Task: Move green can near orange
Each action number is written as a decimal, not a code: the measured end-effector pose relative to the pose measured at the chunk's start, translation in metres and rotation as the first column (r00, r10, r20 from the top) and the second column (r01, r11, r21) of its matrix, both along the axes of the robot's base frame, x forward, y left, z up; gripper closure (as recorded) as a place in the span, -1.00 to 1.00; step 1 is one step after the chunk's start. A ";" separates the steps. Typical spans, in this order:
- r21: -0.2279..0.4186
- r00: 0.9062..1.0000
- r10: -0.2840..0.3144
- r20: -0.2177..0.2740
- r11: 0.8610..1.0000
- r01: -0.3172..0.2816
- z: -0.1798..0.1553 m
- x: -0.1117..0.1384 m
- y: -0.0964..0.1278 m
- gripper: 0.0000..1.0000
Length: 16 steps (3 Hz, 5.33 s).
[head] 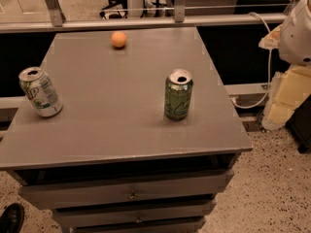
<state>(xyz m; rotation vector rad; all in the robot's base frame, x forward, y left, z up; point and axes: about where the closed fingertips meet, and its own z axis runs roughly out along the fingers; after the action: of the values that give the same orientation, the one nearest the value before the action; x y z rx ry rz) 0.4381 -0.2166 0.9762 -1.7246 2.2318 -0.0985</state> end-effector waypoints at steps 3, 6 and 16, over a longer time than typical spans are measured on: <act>0.229 1.000 0.029 -0.008 0.973 -0.026 -0.033 0.030 0.028 -1.00; 0.769 0.998 0.009 0.063 0.637 -0.054 -0.058 0.105 0.126 -1.00; 0.799 0.882 -0.104 0.460 0.483 -0.360 -0.011 0.311 0.202 1.00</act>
Offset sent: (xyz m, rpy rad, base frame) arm 0.0136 0.0207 -0.0180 0.1175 0.0259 0.0534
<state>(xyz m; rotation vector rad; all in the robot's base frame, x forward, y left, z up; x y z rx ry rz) 0.7489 -0.0149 0.9651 -1.0884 1.3388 0.5459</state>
